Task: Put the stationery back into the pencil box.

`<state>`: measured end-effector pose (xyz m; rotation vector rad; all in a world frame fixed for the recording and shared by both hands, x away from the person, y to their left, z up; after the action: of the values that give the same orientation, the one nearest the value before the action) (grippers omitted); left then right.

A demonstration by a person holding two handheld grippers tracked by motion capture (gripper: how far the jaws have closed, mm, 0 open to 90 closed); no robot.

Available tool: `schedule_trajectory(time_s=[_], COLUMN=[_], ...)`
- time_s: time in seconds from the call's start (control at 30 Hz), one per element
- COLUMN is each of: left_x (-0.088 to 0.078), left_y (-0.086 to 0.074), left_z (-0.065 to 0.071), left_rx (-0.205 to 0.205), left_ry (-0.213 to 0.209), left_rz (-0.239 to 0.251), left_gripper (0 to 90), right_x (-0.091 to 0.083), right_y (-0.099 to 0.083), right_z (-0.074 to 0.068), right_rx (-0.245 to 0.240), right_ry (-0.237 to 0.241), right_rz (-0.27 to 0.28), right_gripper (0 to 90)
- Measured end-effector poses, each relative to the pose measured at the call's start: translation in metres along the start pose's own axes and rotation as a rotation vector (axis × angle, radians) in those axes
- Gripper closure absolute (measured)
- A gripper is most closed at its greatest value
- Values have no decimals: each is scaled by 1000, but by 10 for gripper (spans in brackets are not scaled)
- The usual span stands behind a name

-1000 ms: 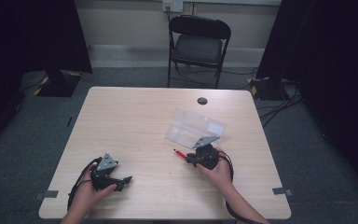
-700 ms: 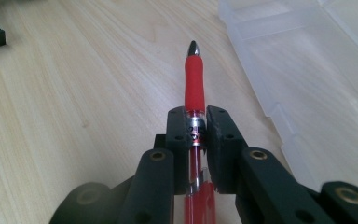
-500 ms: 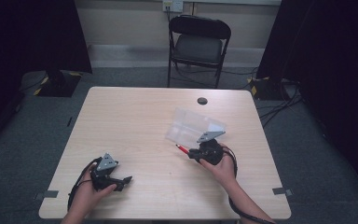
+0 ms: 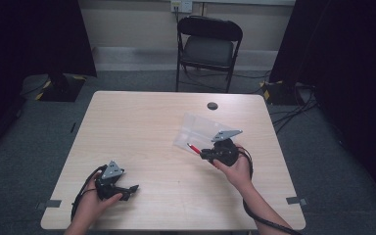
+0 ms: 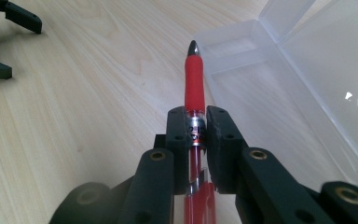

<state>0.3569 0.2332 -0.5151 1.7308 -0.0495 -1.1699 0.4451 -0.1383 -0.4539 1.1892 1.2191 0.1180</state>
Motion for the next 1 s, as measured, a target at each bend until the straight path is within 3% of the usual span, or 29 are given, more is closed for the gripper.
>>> schedule_trajectory(time_s=[0.23, 0.53, 1.0], left_x=[0, 0, 0], left_y=[0, 0, 0], left_z=[0, 0, 0], left_rx=[1, 0, 0], left_ry=[0, 0, 0], left_rz=[0, 0, 0], left_gripper=[151, 151, 151], right_x=[-3, 0, 4], right_y=[8, 18, 22], right_z=[6, 9, 22], right_rx=[9, -12, -4], right_ry=[2, -7, -15], right_rz=[9, 5, 4], right_gripper=[801, 802, 801])
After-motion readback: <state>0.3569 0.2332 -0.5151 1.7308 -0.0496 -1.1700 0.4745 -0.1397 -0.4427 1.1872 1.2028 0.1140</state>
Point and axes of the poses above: each handheld gripper's, and its own axes: x roughly forward along the jaws, y roughly out of its top, z roughly to its right, the point moved 2 cm from there along x, roughly forward along the jaws, and after that the axes turned 3 degrees about x, right-handed, at the moved point
